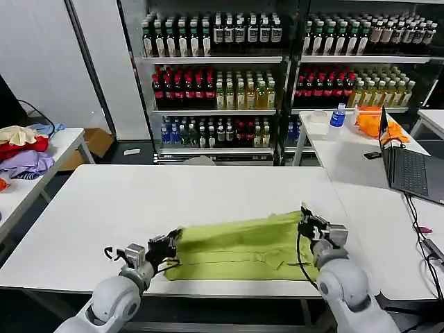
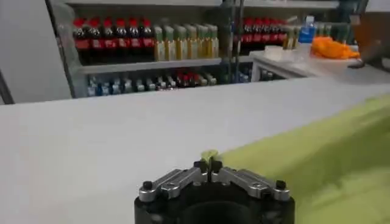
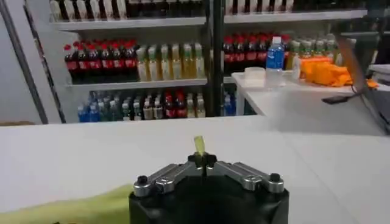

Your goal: Fold and organize the clothes.

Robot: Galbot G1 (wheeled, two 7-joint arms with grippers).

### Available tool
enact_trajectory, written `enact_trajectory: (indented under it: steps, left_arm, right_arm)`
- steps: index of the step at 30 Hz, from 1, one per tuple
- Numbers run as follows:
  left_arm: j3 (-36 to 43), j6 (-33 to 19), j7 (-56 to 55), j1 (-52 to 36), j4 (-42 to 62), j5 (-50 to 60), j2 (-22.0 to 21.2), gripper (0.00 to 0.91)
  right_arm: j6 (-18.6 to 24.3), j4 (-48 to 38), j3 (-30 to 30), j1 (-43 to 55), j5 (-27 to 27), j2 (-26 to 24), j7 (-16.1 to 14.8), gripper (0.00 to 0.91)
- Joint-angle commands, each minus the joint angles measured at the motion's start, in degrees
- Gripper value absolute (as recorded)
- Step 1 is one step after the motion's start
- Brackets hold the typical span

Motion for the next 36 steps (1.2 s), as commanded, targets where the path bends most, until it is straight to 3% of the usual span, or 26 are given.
enact_trajectory:
  steps: [1,6,7,8,9,20,36]
  left_arm:
    - [-0.1,-0.2,0.7,4.1,-0.6,3.8,0.2,0.020]
    - [0.4,-0.6,1.0,4.0,0.3,5.4,0.0,0.030]
    - [0.5,-0.5,1.1,3.9,0.5,5.6,0.0,0.222]
    - [0.6,-0.5,1.2,3.8,0.7,6.0,-0.1,0.443]
    - [0.7,-0.3,1.2,3.6,0.9,6.3,-0.2,0.907]
    - [0.0,-1.3,-1.2,4.1,-1.0,7.7,-1.6,0.907]
    - [-0.8,1.3,-9.7,8.3,-3.6,1.0,-9.1,0.907]
  right_arm:
    - [-0.5,6.0,3.3,-9.5,-1.4,-0.1,-0.3,0.000]
    - [-0.5,5.2,3.8,-10.6,-2.7,0.2,-1.1,0.000]
    - [-0.8,4.9,3.8,-10.3,-2.8,0.2,-1.1,0.000]
    - [-1.1,4.6,3.6,-10.1,-3.0,0.3,-0.9,0.242]
    - [-1.5,4.4,3.6,-9.8,-3.0,0.4,-0.8,0.907]
    - [-0.8,3.8,2.9,-10.5,-8.0,1.2,-2.6,0.907]
    - [-0.2,8.1,7.4,-15.7,-7.7,0.9,-2.8,0.907]
